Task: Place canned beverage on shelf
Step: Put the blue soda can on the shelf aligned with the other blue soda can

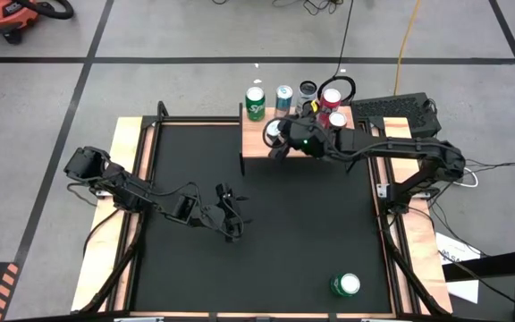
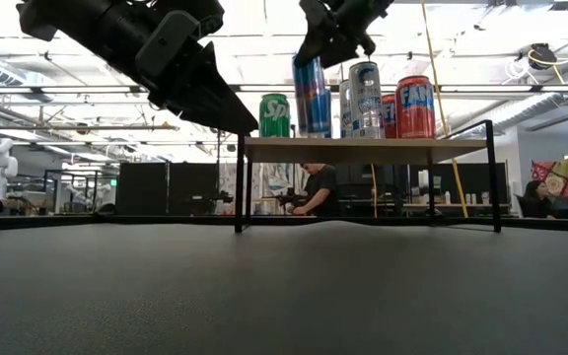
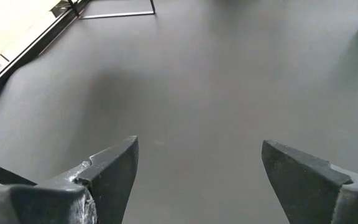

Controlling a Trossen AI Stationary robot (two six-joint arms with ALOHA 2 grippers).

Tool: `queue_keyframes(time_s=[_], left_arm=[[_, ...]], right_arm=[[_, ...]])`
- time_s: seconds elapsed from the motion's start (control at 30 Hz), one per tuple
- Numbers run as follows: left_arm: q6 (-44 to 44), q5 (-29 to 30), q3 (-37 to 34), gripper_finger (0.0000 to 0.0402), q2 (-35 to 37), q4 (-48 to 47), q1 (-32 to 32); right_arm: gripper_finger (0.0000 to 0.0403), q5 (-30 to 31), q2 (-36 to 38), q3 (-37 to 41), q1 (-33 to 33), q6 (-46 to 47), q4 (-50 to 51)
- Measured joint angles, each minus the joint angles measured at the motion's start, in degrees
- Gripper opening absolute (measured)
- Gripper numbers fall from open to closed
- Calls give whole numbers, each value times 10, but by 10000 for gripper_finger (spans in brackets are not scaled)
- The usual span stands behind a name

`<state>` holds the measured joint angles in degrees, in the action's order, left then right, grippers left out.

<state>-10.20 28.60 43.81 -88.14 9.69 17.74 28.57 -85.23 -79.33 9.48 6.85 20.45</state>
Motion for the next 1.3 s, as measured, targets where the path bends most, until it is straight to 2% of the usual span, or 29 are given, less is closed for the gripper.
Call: queue_keyframes(time_s=[0.47, 0.93, 1.03, 1.13, 1.3], left_arm=[[0, 0, 0, 334, 0, 0, 0], [-1, 0, 0, 334, 0, 0, 0], [-1, 0, 0, 334, 0, -2, 0], [-1, 0, 0, 334, 0, -2, 0], [0, 0, 0, 334, 0, 1, -2]], right_arm=[[285, 2, 1, 0, 14, 41, -1], [287, -1, 15, 0, 14, 7, -47], [285, -5, 20, 0, 13, -24, -53], [280, -52, 32, -4, 13, -59, -54], [231, -63, 33, -94, 25, -38, 65]])
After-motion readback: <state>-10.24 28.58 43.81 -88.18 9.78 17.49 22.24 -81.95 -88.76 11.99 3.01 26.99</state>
